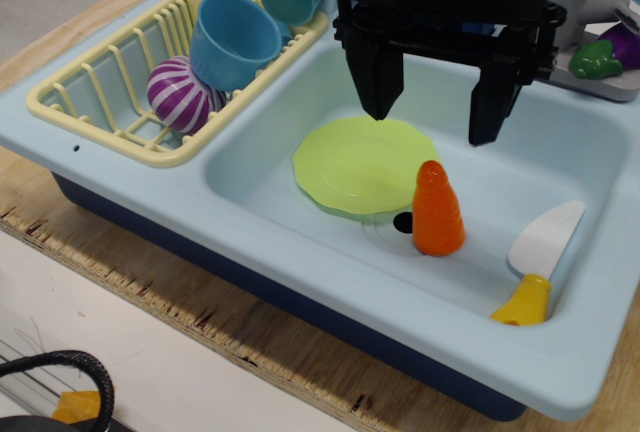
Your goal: Put carrot on plate
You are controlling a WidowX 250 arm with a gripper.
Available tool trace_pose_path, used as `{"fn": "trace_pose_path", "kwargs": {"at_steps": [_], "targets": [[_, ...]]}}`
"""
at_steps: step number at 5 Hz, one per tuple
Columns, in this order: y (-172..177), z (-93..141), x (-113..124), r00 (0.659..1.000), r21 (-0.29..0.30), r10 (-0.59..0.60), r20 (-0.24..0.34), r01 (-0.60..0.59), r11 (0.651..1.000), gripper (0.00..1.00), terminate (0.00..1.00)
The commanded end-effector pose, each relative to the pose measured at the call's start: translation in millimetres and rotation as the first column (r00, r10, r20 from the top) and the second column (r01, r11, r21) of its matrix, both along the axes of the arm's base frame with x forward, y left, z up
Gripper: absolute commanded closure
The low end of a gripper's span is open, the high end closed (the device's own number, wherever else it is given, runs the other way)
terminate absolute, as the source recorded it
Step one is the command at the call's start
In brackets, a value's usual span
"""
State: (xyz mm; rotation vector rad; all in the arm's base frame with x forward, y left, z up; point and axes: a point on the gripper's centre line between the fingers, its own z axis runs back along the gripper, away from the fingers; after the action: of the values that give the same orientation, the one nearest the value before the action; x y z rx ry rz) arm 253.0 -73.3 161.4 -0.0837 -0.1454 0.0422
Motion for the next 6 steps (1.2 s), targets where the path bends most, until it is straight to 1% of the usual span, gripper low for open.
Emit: {"fn": "trace_pose_path", "kwargs": {"at_steps": [1,2,3,4,5,6], "targets": [[0,0,0,1.0,0.0,0.0,0.0,0.0,1.0,0.0,0.0],[3,-10,6,1.0,-0.022,0.006,0.021,-0.006,1.0,0.0,0.0],[5,-25,6,1.0,-0.049,0.009,0.017,-0.008,0.999,0.0,0.0],[5,-38,5,1.0,-0.069,0.009,0.0,-0.009,0.998,0.0,0.0],[2,-51,9,1.0,-0.092,0.002,-0.026,-0.005,0.996,0.0,0.0],[-4,-63,10,1.0,-0.111,-0.007,-0.029,0.004,0.994,0.0,0.0]]}}
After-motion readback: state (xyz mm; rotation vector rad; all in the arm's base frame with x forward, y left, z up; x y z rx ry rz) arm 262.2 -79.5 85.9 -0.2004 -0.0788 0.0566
